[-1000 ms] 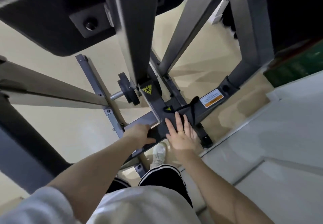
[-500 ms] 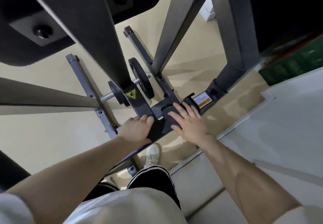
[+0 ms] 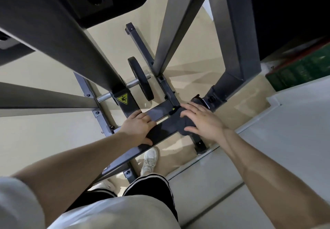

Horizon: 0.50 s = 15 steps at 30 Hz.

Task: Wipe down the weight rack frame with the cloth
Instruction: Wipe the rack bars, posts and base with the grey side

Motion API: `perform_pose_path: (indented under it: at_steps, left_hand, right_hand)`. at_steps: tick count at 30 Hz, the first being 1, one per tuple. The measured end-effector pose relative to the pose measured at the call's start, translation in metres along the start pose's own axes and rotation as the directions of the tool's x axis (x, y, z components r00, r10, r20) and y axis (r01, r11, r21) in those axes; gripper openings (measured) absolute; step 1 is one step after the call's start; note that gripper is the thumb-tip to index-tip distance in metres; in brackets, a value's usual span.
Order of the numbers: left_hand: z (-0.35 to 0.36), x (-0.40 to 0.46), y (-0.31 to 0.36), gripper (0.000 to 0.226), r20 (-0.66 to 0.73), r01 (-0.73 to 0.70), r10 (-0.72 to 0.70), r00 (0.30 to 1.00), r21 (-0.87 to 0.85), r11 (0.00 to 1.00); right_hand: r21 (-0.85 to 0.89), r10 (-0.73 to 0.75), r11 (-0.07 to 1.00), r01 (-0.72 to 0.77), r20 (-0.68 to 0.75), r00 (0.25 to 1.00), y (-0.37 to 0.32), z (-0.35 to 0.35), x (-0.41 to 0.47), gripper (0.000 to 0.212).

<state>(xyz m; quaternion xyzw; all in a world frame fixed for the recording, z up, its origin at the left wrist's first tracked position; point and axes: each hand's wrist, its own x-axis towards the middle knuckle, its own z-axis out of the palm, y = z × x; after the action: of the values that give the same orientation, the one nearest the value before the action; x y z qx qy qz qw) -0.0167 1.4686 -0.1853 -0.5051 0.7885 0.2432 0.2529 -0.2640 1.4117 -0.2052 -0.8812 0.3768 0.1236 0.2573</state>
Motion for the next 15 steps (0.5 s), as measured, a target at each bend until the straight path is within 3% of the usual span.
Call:
perform_pose_path:
  at_steps: [4, 8, 12, 15]
  left_hand:
    - [0.000, 0.002, -0.002, 0.069, 0.006, 0.002, -0.002, 1.000, -0.015, 1.000]
    - [-0.001, 0.006, -0.003, 0.070, 0.046, -0.008, 0.008, 0.999, 0.013, 1.000]
    - [-0.004, 0.008, -0.001, 0.069, 0.059, -0.006, 0.004, 0.998, 0.025, 1.000]
    - [-0.005, 0.007, -0.003, 0.069, 0.057, -0.010, 0.009, 0.998, 0.025, 1.000]
  right_hand:
    - [-0.197, -0.023, 0.980, 0.034, 0.059, 0.998, -0.010, 0.010, 0.019, 0.075]
    - [-0.279, -0.126, 0.949, 0.143, 0.079, 0.989, -0.010, 0.004, 0.031, 0.073]
    - [-0.275, 0.069, 0.959, -0.067, -0.001, 0.998, 0.007, -0.010, 0.024, 0.073]
    - [-0.306, 0.169, 0.938, -0.162, -0.004, 0.986, -0.034, 0.009, 0.030, 0.072]
